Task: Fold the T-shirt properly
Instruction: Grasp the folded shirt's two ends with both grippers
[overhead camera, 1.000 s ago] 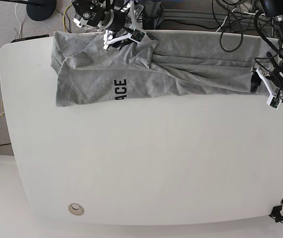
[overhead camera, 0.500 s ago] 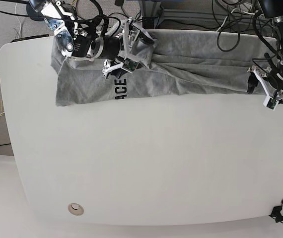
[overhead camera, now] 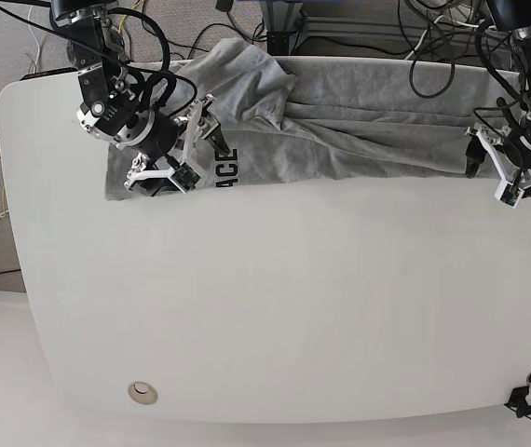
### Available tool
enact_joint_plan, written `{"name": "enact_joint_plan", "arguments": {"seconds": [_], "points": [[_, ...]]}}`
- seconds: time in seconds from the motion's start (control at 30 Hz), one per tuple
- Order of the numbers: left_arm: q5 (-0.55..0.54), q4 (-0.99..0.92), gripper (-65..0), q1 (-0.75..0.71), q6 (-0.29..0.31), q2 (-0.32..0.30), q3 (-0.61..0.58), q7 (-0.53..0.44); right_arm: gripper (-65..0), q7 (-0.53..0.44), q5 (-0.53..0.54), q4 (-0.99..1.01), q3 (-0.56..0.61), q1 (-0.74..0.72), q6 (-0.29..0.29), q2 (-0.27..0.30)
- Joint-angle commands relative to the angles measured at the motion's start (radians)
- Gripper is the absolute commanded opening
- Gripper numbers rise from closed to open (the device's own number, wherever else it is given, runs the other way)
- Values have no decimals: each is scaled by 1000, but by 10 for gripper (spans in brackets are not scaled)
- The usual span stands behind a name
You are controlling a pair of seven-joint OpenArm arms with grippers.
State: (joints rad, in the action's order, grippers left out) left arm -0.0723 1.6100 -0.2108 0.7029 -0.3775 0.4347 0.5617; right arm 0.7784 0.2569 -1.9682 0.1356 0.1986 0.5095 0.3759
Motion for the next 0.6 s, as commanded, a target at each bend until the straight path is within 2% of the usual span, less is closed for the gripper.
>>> {"name": "enact_joint_plan", "arguments": {"seconds": [0.0, 0.03, 0.07, 0.13, 0.17, 0.2, 0.23, 0.43, 0.57], "points": [[-17, 74, -156, -12, -5, -16, 6, -27, -289, -70, 6, -15, -6, 26, -1, 5], [-17, 94, -201, -19, -5, 1, 6, -27, -353, -84, 6, -15, -6, 40, -4, -1], [-13, 114, -273, -20, -5, 16, 10, -27, -427, -90, 0, -15, -6, 51, -5, -18], [-11, 149, -454, -31, -5, 28, 11, -25, -595, -92, -5, -15, -27, 69, -5, -44], [-11, 161, -549, -46, -5, 28, 11, -25, -650, -93, -5, -15, -41, 80, -5, -53], [-11, 175, -628, -59, -5, 31, 11, -25, -650, -93, -5, -15, -50, 86, -4, -65], [-11, 186, -650, -72, -5, 42, 11, -25, -650, -93, -5, -12, -54, 91, 1, -68], [-10, 201, -650, -157, -5, 93, 11, -25, -650, -104, -5, 89, -66, 106, 2, -67], [-10, 146, -650, -184, -5, 101, 10, -25, -650, -158, -5, 168, -95, 123, 2, -67]]}}
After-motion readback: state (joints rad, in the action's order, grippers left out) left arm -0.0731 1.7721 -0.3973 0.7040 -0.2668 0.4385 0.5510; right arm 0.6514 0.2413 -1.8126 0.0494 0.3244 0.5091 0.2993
